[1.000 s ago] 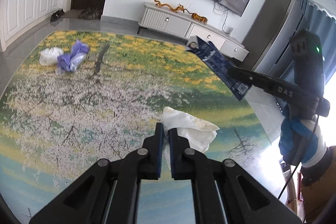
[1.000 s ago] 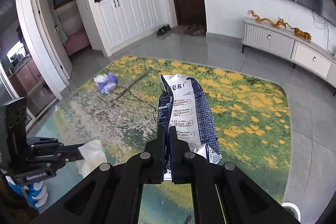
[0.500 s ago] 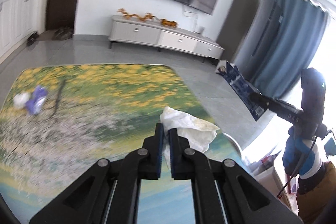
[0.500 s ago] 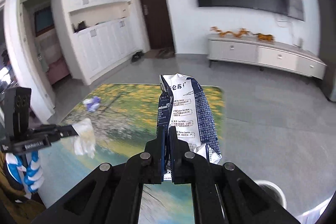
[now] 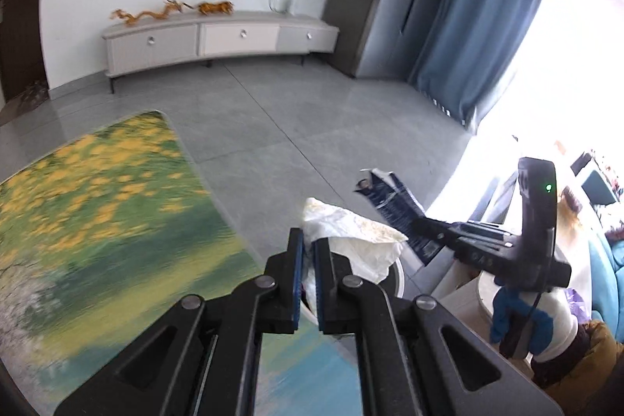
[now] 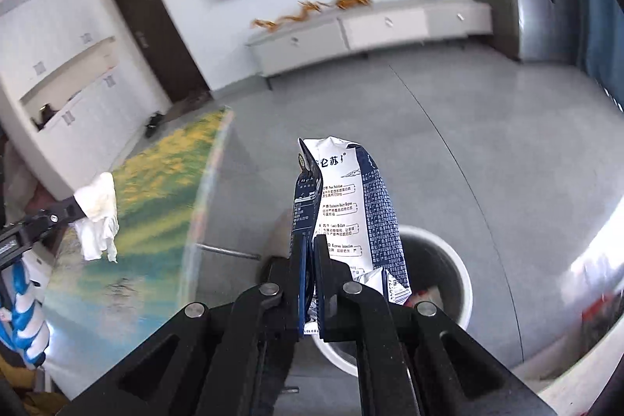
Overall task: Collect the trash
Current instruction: 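Carry tissue and carton over the bin and open both tools to drop them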
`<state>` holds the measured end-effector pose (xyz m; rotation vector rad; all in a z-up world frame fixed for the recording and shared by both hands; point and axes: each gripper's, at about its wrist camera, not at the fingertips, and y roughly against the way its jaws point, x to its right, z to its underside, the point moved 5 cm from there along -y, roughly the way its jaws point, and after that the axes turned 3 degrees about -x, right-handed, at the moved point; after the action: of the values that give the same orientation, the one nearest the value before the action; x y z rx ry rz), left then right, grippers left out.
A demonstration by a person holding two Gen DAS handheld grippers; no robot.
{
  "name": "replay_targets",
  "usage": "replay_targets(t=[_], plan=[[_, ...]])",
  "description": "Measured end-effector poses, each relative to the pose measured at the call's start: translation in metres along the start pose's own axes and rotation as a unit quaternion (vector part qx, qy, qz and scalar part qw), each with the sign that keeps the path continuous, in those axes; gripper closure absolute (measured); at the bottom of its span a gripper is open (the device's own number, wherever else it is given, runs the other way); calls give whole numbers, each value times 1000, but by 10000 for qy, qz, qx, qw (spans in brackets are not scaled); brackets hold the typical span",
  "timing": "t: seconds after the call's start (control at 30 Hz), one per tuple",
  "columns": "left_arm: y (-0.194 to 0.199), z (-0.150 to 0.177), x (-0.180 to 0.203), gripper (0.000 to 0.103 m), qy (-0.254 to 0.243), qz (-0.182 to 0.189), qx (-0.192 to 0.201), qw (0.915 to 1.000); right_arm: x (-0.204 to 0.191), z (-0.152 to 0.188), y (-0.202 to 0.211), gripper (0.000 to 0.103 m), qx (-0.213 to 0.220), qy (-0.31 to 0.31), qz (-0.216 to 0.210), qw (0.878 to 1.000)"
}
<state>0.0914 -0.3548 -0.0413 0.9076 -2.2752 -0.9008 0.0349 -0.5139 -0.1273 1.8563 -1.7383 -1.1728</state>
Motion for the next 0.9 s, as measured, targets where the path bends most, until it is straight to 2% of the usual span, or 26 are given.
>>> replay_targets(t=[0.23,0.27,0.33,0.43,0.6,0.8,0.87,0.9], plan=[[-83,-11,34,98,21,-41,-582,9983,51,13,-29,95,-435,-357,314,9979],[-93,-12,36,98,58,16,-667,9978,56,16,-31,92,-466,-387,372,9975],[-113,-13,42,96,215,131,-832,9962,69,20,-30,69,-464,-445,605,9961],[-134,-12,52,96,279,289,-1012,9941,81,26,-20,66,-391,-539,766,9948],[-147,-9,65,95,196,304,-1138,9928,97,35,9,53,-174,-728,1151,9905],[-154,-5,71,93,101,186,-1243,9920,103,26,35,42,231,-962,1229,9875],[-155,-6,71,86,107,144,-1271,9917,102,22,44,40,351,-965,1267,9866],[-157,-7,73,77,98,91,-1260,9919,100,20,47,39,395,-962,1275,9864]])
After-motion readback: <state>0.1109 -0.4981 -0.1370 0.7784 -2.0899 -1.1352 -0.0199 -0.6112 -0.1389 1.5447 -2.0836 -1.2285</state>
